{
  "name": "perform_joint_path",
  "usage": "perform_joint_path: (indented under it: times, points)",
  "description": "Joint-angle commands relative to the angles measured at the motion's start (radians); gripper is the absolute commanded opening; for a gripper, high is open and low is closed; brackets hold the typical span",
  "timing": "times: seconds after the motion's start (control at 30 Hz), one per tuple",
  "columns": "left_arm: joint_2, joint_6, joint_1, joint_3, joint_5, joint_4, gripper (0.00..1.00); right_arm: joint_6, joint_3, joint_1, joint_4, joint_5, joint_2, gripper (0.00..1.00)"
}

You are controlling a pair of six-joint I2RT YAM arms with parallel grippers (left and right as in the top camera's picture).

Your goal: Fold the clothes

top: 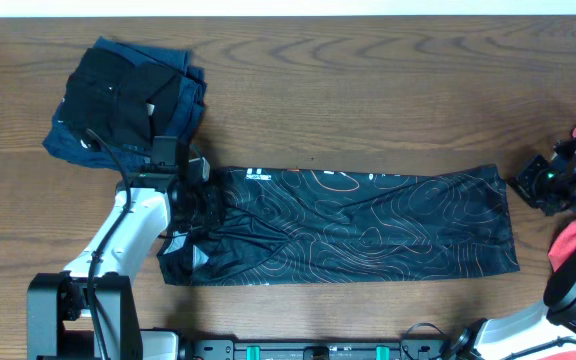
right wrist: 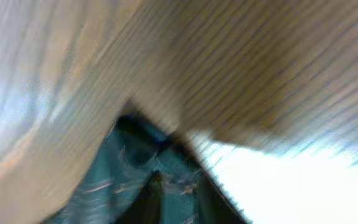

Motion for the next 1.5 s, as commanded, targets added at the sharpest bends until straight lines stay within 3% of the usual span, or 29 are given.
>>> perform_joint_path:
  times: [0.0,0.13,0.4,0.57,0.6,1.1,1.23,1.27,1.33,1.37,1.47]
  points:
    - [-0.008,0.005,0.003,0.019,-0.006,0.038,0.51,-0.053,0.009,0.005,-0.049,-0.122,-0.007,0.28]
    - [-0.006,0.005,0.002,0.016,-0.006,0.121,0.56,-0.057,-0.030,0.026,-0.029,-0.020,-0.006,0.30]
    - [0.079,0.005,0.002,0.002,-0.006,0.231,0.56,-0.052,-0.130,0.049,0.151,-0.001,-0.006,0.27]
    - [0.153,0.005,0.002,0.002,-0.006,0.254,0.56,-0.009,-0.191,0.052,0.222,0.024,-0.006,0.06]
    - [0.166,0.005,0.002,0.002,-0.006,0.257,0.56,0.004,-0.191,0.050,0.219,0.048,-0.006,0.01]
    - [0.217,0.006,0.002,0.003,-0.006,0.267,0.56,0.020,0.004,-0.033,0.071,0.089,-0.018,0.01]
    - [0.217,0.005,0.002,0.003,-0.006,0.272,0.56,-0.044,0.004,-0.032,0.016,-0.029,-0.018,0.01]
    - [0.217,0.005,0.002,0.003,-0.006,0.272,0.56,-0.050,0.003,-0.030,-0.011,-0.042,-0.018,0.02]
    - [0.217,0.005,0.002,0.003,-0.006,0.272,0.56,-0.064,-0.005,-0.020,-0.063,-0.035,-0.018,0.23]
    - [0.217,0.005,0.002,0.003,-0.006,0.272,0.56,-0.065,-0.013,-0.012,-0.089,-0.021,-0.018,0.28]
    - [0.217,0.005,0.002,0.003,-0.006,0.272,0.56,-0.054,-0.039,0.013,-0.100,0.045,-0.018,0.33]
